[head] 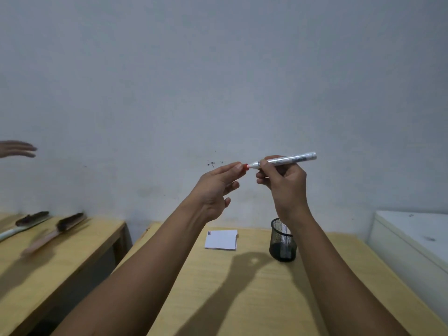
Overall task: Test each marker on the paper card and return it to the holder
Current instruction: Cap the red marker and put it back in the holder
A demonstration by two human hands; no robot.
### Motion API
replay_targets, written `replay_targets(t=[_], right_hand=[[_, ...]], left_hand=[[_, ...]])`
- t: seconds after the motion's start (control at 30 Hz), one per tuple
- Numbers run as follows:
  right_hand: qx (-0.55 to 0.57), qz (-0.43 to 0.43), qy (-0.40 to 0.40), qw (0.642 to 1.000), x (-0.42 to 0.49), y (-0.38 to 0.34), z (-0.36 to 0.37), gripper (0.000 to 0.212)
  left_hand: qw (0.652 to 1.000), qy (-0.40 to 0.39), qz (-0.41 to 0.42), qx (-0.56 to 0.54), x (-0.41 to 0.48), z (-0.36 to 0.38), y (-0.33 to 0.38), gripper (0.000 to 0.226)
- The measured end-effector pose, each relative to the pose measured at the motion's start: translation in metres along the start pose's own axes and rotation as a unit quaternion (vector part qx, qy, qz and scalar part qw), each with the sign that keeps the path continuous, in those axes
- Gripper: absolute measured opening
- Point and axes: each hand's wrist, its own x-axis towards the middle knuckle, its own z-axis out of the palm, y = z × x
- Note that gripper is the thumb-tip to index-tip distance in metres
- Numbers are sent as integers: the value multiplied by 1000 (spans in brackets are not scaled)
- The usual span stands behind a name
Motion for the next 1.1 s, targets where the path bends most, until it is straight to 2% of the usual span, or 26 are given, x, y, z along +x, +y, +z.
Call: replay_targets(t=[0.2,0.33,0.53,0.6,0.63,0.7,0.73,0.77,0.83,1.0,1.1], right_hand=[[-18,-13,-22,1000,-2,-14,-1,1],[-26,10,-29,999,-1,-17,0,10],[-11,59,-13,998,-2,-13,-2,13],[-18,84,26,996,-1,-12,-6,27],[-22,90,60,994,-1,-10,-9,42],[-85,67,129,986,1,-5,-19,74],[-138,38,140,980,2,-3,-25,80],[-189,2,135,973,3,-1,-32,76],[-265,-42,98,958,6,3,-45,54],[-437,-52,40,897,17,3,-73,18],[-431,-63,-10,900,22,7,-77,11]], left_hand=[[999,-8,39,14,-12,10,9,30],[995,21,96,20,-13,15,12,23],[985,47,162,21,-12,23,5,21],[979,68,190,38,-7,26,4,18],[974,76,209,43,-5,27,5,18],[961,89,252,69,1,30,8,20],[952,92,275,97,4,32,9,20],[941,93,297,129,7,34,10,19],[922,96,326,183,15,38,10,17],[876,88,357,312,35,50,6,15],[859,63,354,364,44,66,-1,15]])
